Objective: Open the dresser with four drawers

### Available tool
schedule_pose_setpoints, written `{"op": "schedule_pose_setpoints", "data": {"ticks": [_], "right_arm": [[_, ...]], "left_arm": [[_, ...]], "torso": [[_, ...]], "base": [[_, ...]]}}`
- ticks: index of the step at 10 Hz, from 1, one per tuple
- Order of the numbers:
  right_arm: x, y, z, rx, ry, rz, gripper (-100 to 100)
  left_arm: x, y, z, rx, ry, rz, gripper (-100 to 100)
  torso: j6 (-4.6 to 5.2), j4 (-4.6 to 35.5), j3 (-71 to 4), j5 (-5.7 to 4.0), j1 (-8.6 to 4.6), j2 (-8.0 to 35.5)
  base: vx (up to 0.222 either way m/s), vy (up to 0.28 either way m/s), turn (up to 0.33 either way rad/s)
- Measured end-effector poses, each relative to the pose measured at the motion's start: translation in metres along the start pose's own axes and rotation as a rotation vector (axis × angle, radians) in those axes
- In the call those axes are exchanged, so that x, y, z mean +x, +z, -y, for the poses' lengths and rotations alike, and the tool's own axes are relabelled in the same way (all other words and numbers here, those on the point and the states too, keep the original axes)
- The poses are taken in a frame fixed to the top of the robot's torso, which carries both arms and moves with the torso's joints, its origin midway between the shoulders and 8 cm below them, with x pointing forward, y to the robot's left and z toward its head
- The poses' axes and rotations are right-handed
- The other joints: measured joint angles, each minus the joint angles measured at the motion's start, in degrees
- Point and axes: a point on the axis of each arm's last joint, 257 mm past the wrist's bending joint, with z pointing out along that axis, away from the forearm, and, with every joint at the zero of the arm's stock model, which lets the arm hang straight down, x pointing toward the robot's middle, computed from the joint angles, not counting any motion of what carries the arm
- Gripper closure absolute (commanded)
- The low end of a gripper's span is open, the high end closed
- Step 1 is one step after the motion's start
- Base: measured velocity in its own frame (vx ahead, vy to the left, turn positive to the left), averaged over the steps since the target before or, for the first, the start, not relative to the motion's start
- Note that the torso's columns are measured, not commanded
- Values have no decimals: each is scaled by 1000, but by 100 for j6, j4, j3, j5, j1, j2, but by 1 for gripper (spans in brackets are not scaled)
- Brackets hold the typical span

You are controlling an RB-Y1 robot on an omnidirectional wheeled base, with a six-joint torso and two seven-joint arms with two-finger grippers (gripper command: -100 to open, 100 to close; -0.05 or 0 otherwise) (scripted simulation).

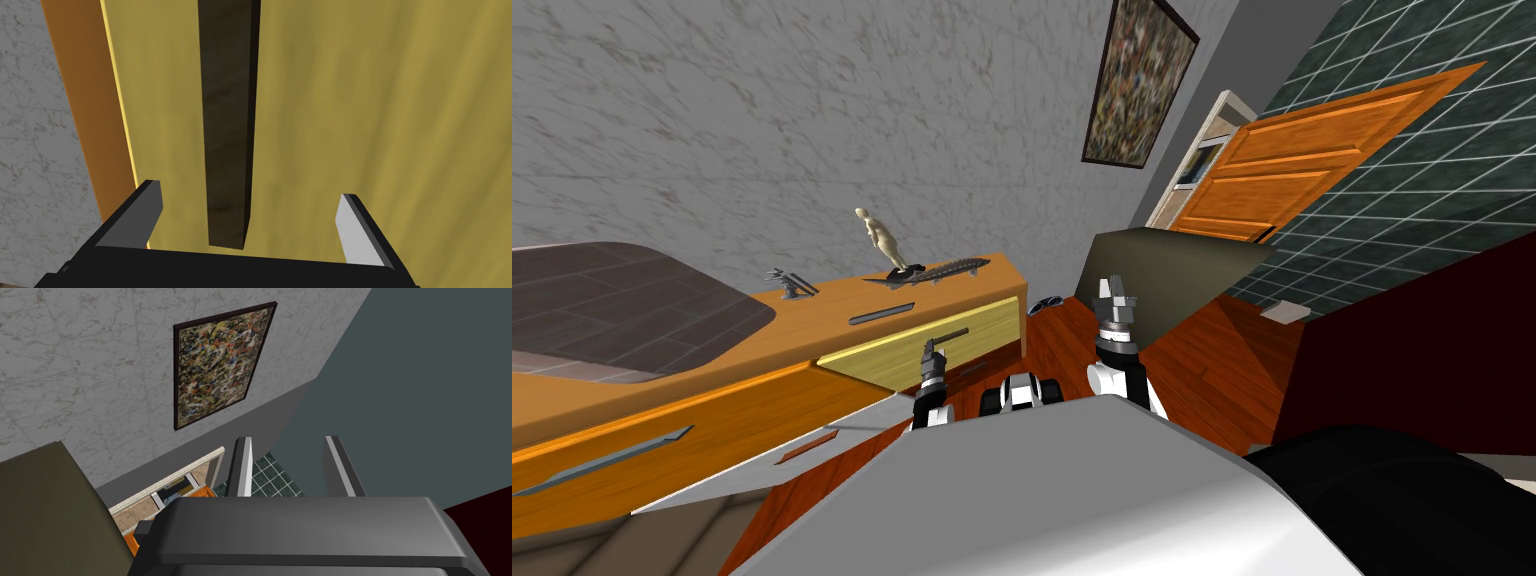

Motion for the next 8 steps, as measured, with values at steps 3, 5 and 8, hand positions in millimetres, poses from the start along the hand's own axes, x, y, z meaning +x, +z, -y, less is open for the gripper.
{"op": "schedule_pose_setpoints", "data": {"ticks": [3,5,8], "right_arm": [[0,0,0,0,0,0,0],[0,0,0,0,0,0,0],[0,0,0,0,0,0,0]], "left_arm": [[1,-1,4,7,0,-2,100],[0,-4,5,3,0,-3,100],[-6,-3,7,5,18,-12,-100]], "torso": [[4,0,10,4,-5,11],[1,5,11,-1,0,15],[0,-10,-23,2,9,-38]], "base": [[-136,-62,7],[-185,-51,8],[-34,-7,0]]}}
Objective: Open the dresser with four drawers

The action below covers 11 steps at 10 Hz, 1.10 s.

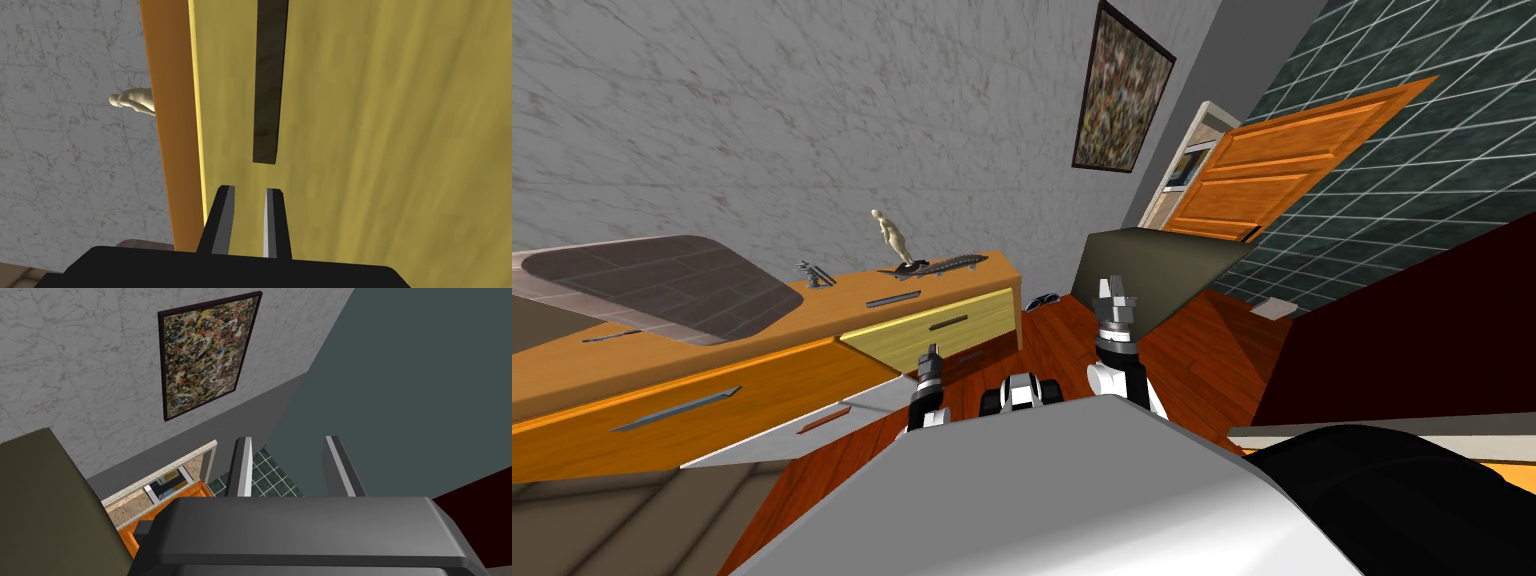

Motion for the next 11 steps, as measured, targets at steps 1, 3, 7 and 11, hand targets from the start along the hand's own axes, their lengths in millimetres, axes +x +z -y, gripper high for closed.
{"op": "schedule_pose_setpoints", "data": {"ticks": [1,3,7,11], "right_arm": [[0,0,0,0,0,0,0],[0,0,0,0,0,0,0],[0,0,0,0,0,0,0],[0,0,0,0,0,0,0]], "left_arm": [[-5,2,2,3,22,-10,-100],[-14,6,6,10,64,-29,-100],[-31,16,9,4,126,-55,-100],[-20,19,8,-7,68,-24,-100]], "torso": [[0,2,6,-1,-5,10],[1,11,24,-4,-13,38],[1,8,16,-2,-8,24],[1,18,41,-4,-18,66]], "base": [[18,7,0],[24,4,-1],[73,16,-6],[97,20,-3]]}}
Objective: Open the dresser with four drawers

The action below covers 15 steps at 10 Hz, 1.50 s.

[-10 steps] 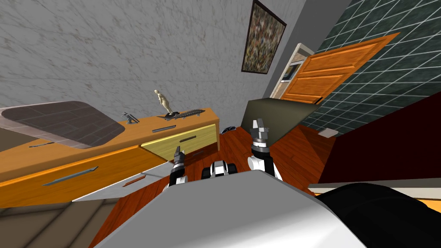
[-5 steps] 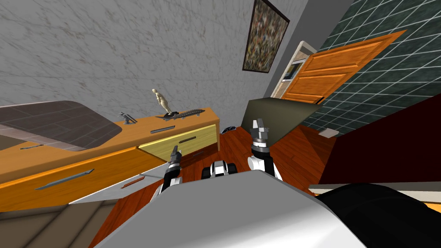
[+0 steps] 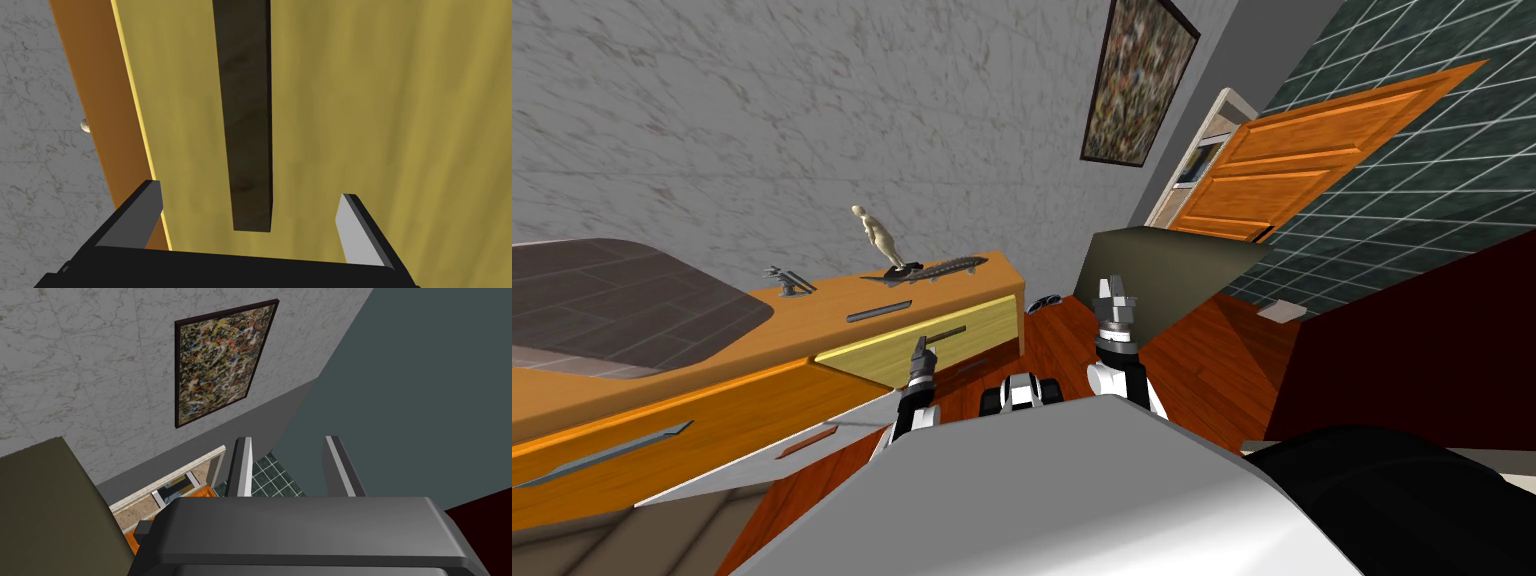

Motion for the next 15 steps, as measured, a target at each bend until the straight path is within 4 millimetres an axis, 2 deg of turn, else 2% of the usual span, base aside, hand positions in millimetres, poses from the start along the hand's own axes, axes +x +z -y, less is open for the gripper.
{"op": "schedule_pose_setpoints", "data": {"ticks": [4,6,7,10,15], "right_arm": [[0,0,0,0,0,0,0],[0,0,0,0,0,0,0],[0,0,0,0,0,0,0],[0,0,0,0,0,0,0],[0,0,0,0,0,0,0]], "left_arm": [[22,-6,-7,-15,-85,36,-100],[20,-3,-4,-12,-86,39,-100],[20,-3,-4,-14,-86,39,100],[19,-3,2,-2,-87,38,100],[18,-12,0,-17,-87,36,100]], "torso": [[0,-6,-15,1,6,-24],[1,-12,-29,2,12,-49],[-1,-11,-23,3,8,-35],[-2,-7,11,9,5,14],[2,-6,-21,-4,-3,-30]], "base": [[-4,-1,0],[53,11,-19],[6,2,2],[-135,-39,3],[-159,-63,12]]}}
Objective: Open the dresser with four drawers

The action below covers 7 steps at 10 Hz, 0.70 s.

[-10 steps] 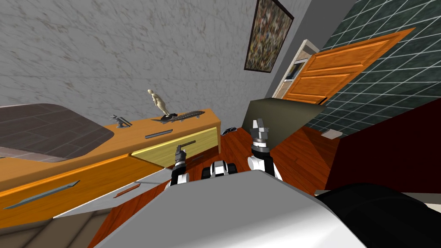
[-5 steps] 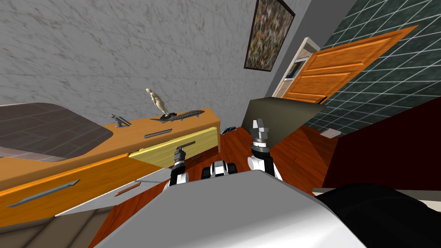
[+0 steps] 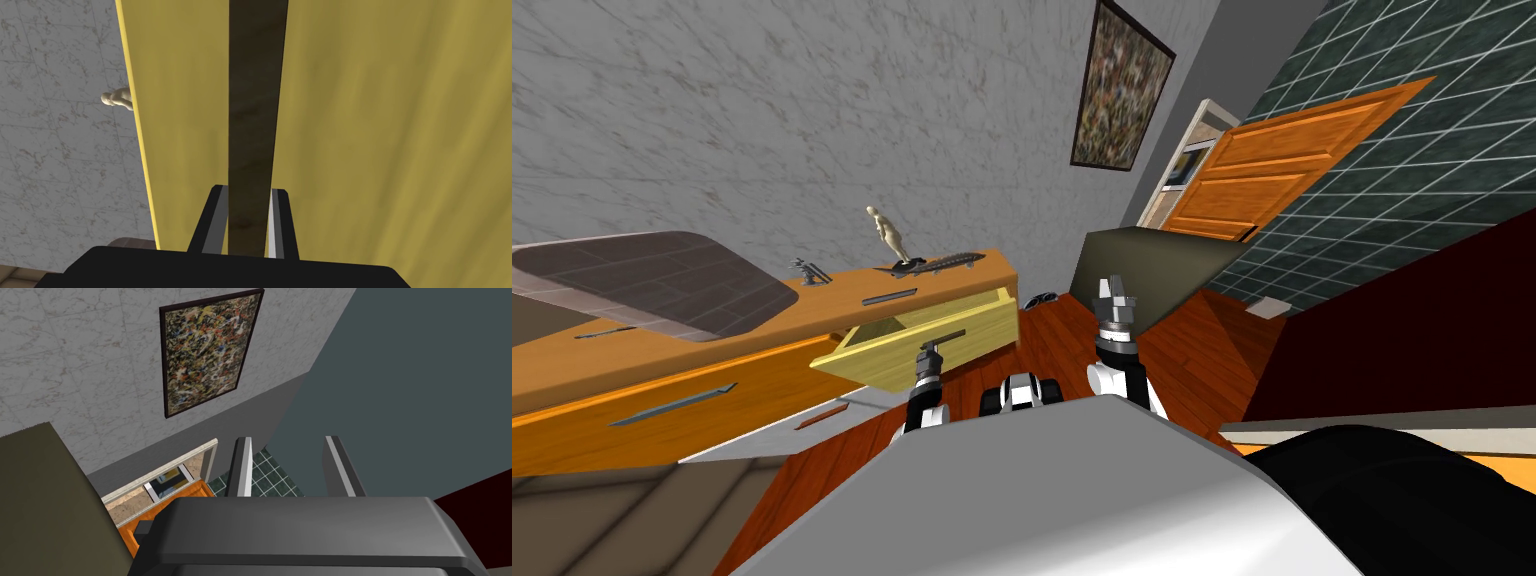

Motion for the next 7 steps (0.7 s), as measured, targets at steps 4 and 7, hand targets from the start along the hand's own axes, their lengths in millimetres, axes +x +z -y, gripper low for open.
{"op": "schedule_pose_setpoints", "data": {"ticks": [4,7], "right_arm": [[0,0,0,0,0,0,0],[0,0,0,0,0,0,0]], "left_arm": [[1,-7,-1,-6,0,-4,-100],[-3,-1,9,-8,0,-1,-100]], "torso": [[-3,4,-6,-2,15,-16],[-1,2,-1,1,10,-7]], "base": [[-110,-35,-2],[-10,-12,-6]]}}
